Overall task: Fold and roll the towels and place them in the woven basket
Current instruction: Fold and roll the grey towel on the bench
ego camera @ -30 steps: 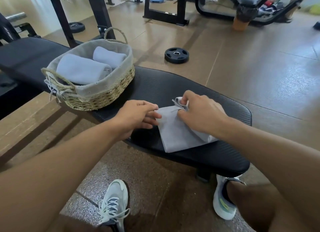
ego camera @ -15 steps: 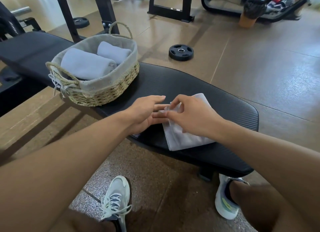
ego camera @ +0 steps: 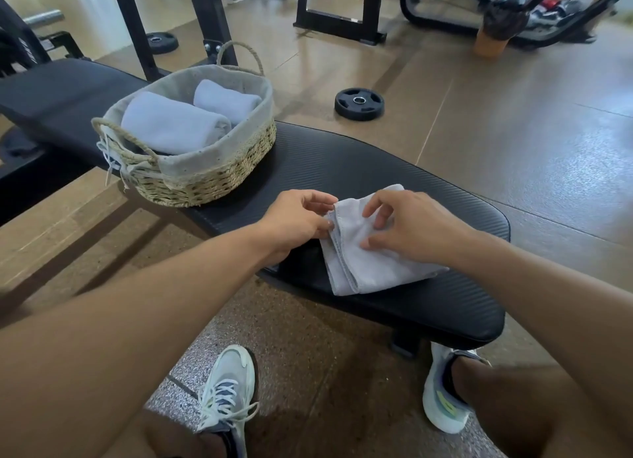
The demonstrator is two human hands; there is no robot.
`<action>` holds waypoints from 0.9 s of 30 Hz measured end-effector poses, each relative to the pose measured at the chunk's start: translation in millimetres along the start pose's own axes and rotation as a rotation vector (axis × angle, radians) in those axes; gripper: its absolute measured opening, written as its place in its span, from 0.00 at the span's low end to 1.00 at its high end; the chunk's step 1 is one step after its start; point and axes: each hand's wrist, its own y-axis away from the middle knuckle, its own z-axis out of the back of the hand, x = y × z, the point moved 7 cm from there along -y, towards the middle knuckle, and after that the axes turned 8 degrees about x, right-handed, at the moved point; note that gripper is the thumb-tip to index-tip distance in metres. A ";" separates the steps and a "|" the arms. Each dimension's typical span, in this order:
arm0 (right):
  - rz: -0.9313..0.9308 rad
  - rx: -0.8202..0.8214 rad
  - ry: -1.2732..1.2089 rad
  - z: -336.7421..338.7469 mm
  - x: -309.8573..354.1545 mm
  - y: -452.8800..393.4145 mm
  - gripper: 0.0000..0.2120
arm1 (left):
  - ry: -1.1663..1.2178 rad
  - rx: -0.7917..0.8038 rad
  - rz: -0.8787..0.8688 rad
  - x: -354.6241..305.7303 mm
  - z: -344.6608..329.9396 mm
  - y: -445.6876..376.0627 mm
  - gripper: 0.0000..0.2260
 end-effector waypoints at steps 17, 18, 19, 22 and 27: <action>-0.001 -0.045 -0.009 4.5 -9.2 0.0 0.14 | 0.071 -0.213 0.053 3.0 6.8 -2.2 0.08; -0.008 -0.073 -0.017 9.4 -12.2 -1.1 0.14 | 0.093 -0.219 0.062 2.6 7.2 -2.5 0.07; -0.018 -0.096 -0.029 14.1 -15.9 -2.0 0.14 | 0.123 -0.226 0.076 2.2 7.0 -2.5 0.06; -0.061 -0.126 -0.065 24.2 -29.7 -3.2 0.13 | 0.120 -0.198 0.069 0.4 4.6 -0.5 0.06; -0.190 -0.126 -0.086 35.2 -52.7 -0.6 0.14 | 0.047 -0.168 -0.036 -11.8 -0.9 3.3 0.18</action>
